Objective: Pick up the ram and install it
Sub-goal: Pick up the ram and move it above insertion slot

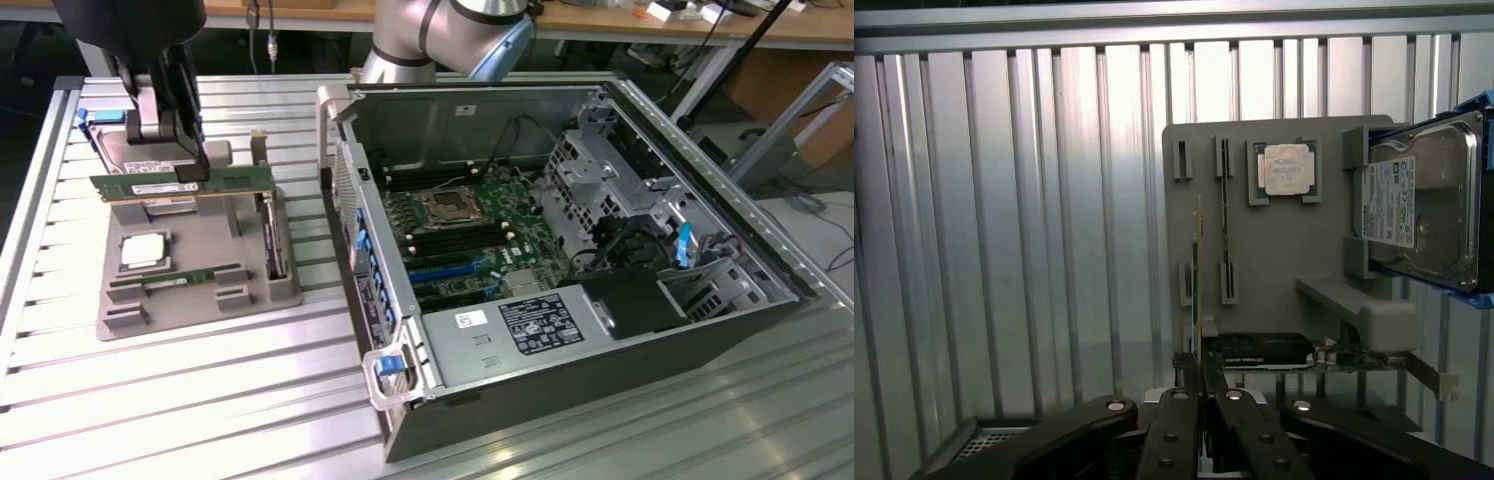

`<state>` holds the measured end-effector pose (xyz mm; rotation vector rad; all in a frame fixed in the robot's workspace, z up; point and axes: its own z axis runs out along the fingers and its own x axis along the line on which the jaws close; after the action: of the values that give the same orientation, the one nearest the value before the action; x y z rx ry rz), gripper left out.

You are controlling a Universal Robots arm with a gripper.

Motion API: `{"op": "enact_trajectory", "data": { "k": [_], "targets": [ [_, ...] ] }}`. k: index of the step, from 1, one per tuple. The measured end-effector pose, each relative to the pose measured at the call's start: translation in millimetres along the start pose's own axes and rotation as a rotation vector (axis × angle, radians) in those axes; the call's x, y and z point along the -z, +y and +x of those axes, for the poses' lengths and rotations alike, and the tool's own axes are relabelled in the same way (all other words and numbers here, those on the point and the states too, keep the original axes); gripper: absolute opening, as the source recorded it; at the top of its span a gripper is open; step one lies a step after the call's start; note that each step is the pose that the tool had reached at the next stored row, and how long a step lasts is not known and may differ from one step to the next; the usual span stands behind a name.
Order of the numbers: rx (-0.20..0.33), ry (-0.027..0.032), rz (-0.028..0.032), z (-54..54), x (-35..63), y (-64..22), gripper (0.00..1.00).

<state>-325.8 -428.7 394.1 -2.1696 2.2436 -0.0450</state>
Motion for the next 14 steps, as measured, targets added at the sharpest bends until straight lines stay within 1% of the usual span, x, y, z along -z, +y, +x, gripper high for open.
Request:
{"op": "enact_trajectory", "data": {
  "k": [5, 6, 14],
  "targets": [
    [0.000, -0.0001, 0.0001, -0.1, -0.2, -4.5, 0.13],
    [0.000, 0.0000, 0.0000, -0.2, -0.3, -7.4, 0.13],
    [0.000, 0.0000, -0.0001, -0.7, -0.8, -21.7, 0.13]
  ]
}}
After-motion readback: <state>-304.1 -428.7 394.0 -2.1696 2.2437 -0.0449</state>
